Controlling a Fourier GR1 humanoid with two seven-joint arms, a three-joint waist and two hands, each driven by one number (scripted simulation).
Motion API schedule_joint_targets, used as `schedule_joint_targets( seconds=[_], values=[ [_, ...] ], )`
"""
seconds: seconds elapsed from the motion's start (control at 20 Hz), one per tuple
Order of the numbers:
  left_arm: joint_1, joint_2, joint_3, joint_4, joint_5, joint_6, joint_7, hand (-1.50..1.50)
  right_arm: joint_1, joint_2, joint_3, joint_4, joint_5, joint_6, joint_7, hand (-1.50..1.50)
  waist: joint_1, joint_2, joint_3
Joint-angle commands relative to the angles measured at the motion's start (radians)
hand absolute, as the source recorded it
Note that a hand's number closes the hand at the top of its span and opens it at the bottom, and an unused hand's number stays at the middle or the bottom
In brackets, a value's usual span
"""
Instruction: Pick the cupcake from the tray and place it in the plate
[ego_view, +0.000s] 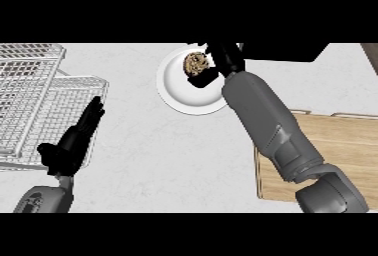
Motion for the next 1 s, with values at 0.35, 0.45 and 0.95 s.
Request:
schedule_joint_targets(
  seconds=[0.35, 0.45, 0.95],
  values=[
    [0.008, -0.003, 0.022, 0.048, -0.003, -0.013, -0.031, 0.00, 0.023, 0.007, -0.165, 0.037, -0.199, -0.067, -0.113, -1.50, -0.001, 0.009, -0.002],
    [0.045, -0.003, 0.016, 0.006, -0.003, -0.003, 0.001, 0.00, -0.007, 0.005, -0.220, 0.013, -0.256, -0.031, -0.102, -1.50, -0.010, -0.002, -0.002],
    [0.045, 0.002, 0.031, 0.026, -0.010, -0.015, -0.020, 0.00, 0.121, -0.242, -0.367, 0.040, -0.415, 0.323, -0.303, -1.50, -0.021, 0.001, -0.001]
  ],
)
